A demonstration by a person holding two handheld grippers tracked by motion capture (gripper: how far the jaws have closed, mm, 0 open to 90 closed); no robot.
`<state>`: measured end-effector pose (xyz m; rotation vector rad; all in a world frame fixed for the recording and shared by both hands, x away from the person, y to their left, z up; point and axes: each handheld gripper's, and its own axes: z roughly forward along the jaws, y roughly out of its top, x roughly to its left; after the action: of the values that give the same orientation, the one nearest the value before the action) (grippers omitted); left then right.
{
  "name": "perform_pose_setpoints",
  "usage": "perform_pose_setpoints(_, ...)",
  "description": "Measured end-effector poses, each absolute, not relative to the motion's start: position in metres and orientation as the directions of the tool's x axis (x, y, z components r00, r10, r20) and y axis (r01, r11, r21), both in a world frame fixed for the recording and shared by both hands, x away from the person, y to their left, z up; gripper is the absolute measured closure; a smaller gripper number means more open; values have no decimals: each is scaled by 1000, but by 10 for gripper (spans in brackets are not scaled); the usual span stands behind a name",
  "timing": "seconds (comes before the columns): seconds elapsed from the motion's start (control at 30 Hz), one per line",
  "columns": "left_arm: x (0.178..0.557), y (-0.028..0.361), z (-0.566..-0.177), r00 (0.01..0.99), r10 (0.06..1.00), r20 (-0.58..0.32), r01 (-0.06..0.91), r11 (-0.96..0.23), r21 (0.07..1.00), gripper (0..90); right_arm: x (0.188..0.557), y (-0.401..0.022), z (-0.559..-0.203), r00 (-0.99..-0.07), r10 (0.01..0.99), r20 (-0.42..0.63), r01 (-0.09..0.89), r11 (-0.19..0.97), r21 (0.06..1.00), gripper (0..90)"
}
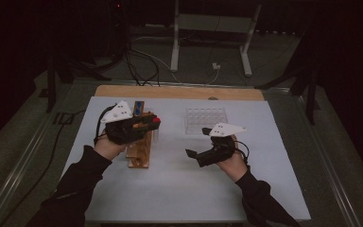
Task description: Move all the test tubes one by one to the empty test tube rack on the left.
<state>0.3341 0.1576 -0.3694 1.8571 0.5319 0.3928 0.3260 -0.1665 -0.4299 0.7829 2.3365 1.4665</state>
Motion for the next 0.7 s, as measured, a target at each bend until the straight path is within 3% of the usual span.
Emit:
perform_pose_setpoints(0.4,322,199,-368,788,616,15,189,-265,946,714,326,-167,-430,-816,576,55,299,338,893,0)
perform_pose_setpoints(0.7,317,217,-390,755,656,-16,227,-238,944,714,327,-167,-431,-817,575,50,297,346,890,0)
